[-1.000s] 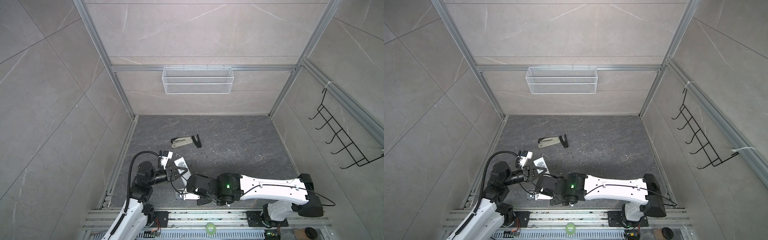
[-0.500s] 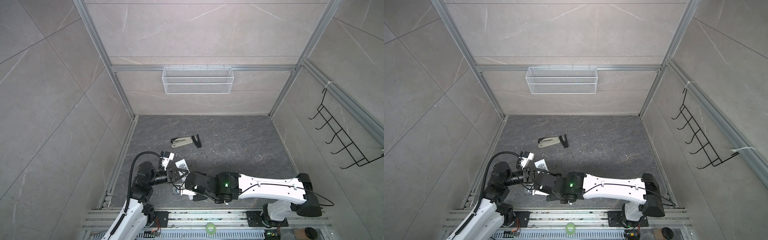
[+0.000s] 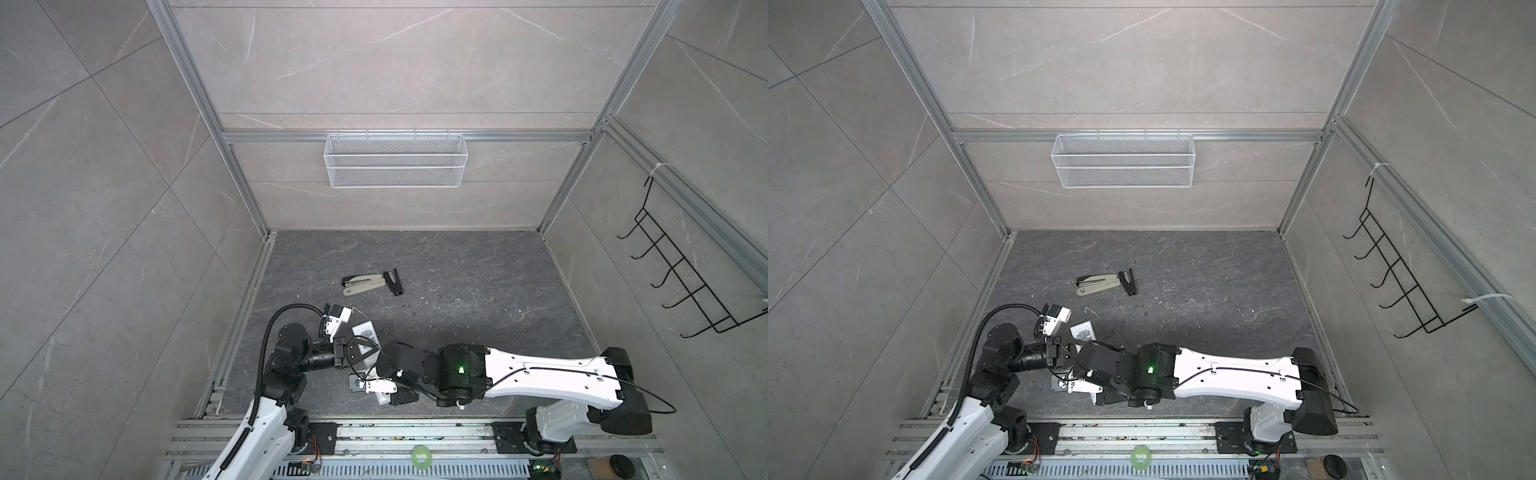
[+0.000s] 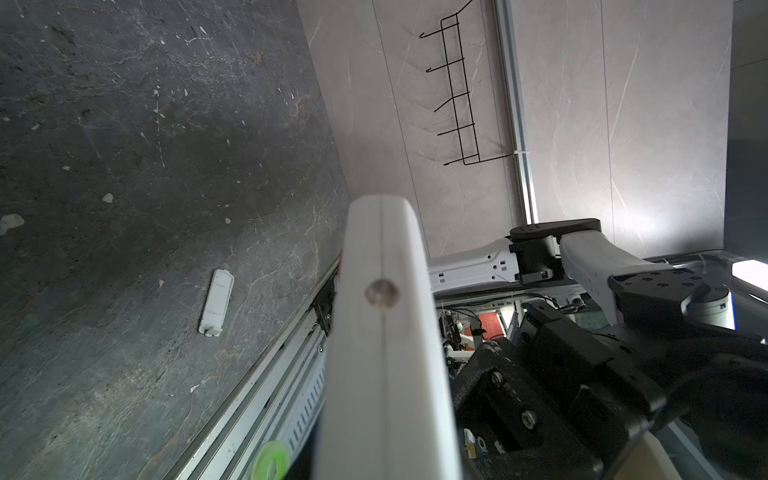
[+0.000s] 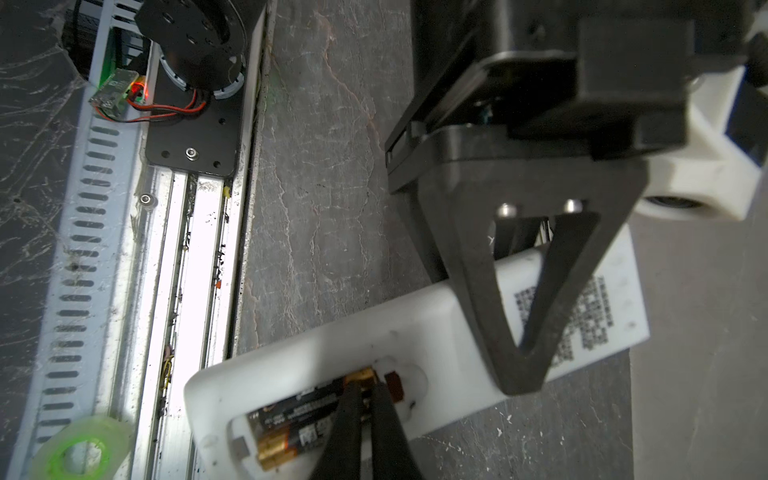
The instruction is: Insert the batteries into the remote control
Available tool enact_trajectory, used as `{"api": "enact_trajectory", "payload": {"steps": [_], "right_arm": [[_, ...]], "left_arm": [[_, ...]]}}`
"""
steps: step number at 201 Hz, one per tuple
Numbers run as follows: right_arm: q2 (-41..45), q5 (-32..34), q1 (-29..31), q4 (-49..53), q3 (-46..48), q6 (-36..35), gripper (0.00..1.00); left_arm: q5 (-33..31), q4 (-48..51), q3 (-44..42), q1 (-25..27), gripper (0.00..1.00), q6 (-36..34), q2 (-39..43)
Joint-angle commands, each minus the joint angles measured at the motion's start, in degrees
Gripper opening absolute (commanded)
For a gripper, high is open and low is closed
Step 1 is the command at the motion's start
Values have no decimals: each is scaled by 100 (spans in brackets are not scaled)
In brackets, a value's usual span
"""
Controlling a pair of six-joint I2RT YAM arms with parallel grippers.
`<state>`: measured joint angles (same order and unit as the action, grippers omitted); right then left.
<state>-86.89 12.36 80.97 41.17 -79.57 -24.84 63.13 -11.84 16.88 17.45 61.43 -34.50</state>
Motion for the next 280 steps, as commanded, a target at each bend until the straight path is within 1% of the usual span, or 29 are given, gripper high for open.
{"api": "enact_trajectory", "payload": {"steps": [1, 20, 71, 148, 196, 232, 254, 280], "right_arm": [[-151, -294, -38, 477, 301, 75, 11], [-201, -320, -30, 540, 372, 116, 10], [-253, -140, 5, 602, 525, 259, 9], [-302, 278, 180, 887, 574, 489, 8], [-291, 326, 205, 867, 625, 571, 7], [-473, 461, 209, 875, 472, 604, 6], [-372, 403, 217, 860, 376, 671, 6], [57, 187, 219, 766, 303, 901, 12]], "left_arm": [[555, -636, 219, 48, 0, 335, 119], [551, -629, 218, 48, 0, 335, 129], [550, -628, 219, 42, 0, 326, 131], [479, -392, 263, 39, 0, 176, 181], [472, -309, 280, 39, 0, 119, 198], [470, -303, 278, 41, 0, 119, 198], [381, -14, 339, 39, 0, -65, 216], [112, 634, 478, 24, 0, -476, 288]]}}
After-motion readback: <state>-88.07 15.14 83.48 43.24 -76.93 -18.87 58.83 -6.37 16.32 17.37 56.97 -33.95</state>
